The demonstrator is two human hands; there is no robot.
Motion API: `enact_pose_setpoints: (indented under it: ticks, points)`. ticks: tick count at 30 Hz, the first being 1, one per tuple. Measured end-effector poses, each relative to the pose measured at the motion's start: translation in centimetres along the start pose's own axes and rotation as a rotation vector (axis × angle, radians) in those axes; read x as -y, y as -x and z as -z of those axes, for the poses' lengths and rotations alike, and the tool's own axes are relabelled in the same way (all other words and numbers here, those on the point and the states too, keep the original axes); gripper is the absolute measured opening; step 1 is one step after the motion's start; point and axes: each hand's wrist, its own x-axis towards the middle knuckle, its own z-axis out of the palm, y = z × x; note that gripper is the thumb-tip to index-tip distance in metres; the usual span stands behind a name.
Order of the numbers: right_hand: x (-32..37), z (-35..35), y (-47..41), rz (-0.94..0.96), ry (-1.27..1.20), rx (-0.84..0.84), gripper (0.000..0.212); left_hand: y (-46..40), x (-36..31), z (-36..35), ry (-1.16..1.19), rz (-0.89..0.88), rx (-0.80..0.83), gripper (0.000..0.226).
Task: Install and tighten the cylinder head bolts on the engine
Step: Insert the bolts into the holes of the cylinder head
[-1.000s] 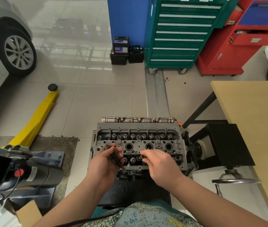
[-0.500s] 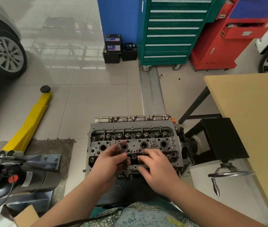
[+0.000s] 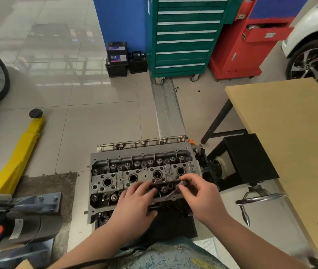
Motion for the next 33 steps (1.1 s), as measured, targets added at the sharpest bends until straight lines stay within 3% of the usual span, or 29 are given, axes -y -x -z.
enact_pose_setpoints:
  ticks: [4, 21, 25, 28, 31, 33]
  points:
    - [-0.6, 0.9, -0.2, 0.176, 0.130, -0.060, 0.025, 0.0, -1.2, -1.4, -0.213, 0.048, 0.278, 0.097]
    - [-2.6, -1.2, -1.3, 0.371, 0.313, 0.098, 0.028, -0.4, -0.7, -1.1, -0.264, 0.030, 0.375, 0.103]
    - [-3.6, -2.0, -1.5, 0.469, 0.362, 0.026, 0.035, -0.4, -0.4, -1.1, -0.251, 0.022, 0.376, 0.103]
    - [-4.3, -2.8, -1.3, 0.438, 0.598, 0.047, 0.050, -0.4, -0.4, -1.1, -0.237, 0.017, 0.373, 0.106]
    - [-5.3, -3.5, -0.4, 0.252, 0.849, 0.240, 0.077, -0.4, -0.2, -1.0, -0.225, 0.010, 0.371, 0.107]
    - [-5.9, -3.8, -0.2, 0.225, 0.909, 0.307, 0.085, -0.4, -0.1, -0.8, -0.220, 0.005, 0.377, 0.107]
